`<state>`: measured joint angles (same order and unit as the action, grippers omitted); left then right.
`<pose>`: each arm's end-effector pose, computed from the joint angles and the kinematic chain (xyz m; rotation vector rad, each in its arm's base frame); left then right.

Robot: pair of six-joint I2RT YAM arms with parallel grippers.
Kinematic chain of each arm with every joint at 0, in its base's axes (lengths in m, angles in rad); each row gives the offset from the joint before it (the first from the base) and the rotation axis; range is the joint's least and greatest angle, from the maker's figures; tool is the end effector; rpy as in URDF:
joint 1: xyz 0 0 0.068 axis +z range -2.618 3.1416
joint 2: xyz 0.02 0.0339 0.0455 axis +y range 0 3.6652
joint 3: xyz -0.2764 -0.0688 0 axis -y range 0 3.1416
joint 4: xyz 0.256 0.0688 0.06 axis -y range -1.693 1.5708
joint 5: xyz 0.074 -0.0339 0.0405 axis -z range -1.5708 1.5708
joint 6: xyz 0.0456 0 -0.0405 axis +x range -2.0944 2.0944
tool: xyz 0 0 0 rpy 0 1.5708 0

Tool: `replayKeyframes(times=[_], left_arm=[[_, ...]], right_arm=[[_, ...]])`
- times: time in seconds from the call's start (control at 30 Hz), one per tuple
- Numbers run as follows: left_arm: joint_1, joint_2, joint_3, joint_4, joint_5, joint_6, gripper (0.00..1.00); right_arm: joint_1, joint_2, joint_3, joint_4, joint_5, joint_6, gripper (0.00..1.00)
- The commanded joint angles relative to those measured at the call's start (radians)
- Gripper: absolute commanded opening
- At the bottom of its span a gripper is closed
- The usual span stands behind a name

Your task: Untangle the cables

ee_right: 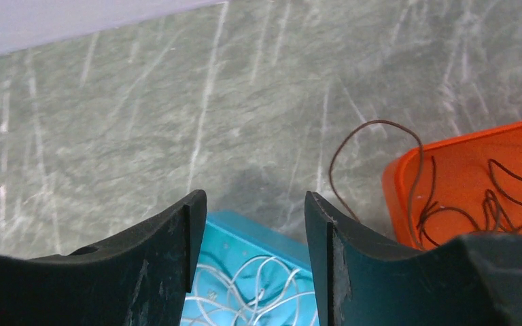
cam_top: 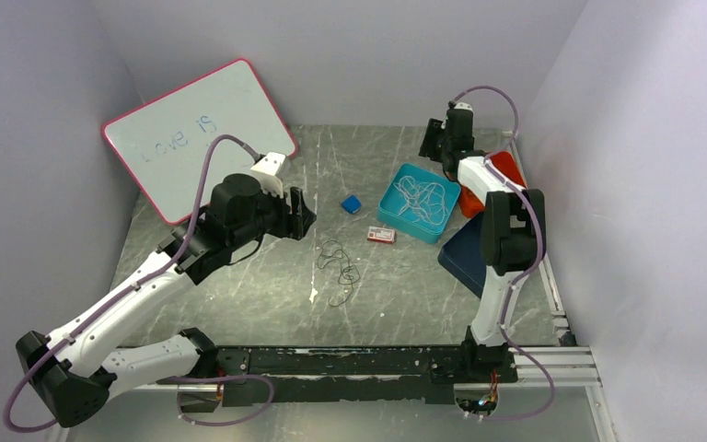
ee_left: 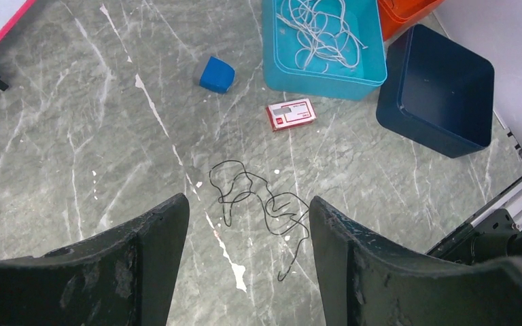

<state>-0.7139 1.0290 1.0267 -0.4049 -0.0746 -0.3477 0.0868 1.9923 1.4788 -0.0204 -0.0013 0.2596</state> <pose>0.1861 -0.1567 0.3624 0.3204 2.0037 -0.6101 0.4867 0.0424 0.2314 0.1814 2.1038 0.2090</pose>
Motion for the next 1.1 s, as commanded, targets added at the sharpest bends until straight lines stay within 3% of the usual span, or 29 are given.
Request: replayKeyframes(times=[0.0,0.5,0.87,1.07], left_arm=[[0.008,-0.030,-0.002,-0.025,-0.024,0.003,0.70],[0.007,-0.035,-0.005,-0.034,-0.035,0.006,0.70],[0.009,-0.038,-0.004,-0.037,-0.042,0.004,0.70],[0.009,-0.037,-0.004,-0.036,-0.041,0.004,0.70]], right_arm=[[0.005,0.054,0.063,-0.008,0.188,0.008,0.58],[0.016,0.186,0.158,-0.049,0.233,-0.040,0.54],[0.017,0.220,0.176,-0.051,0.258,-0.067,0.26],[0.015,0.175,0.147,-0.012,0.264,-0.077,0.05]])
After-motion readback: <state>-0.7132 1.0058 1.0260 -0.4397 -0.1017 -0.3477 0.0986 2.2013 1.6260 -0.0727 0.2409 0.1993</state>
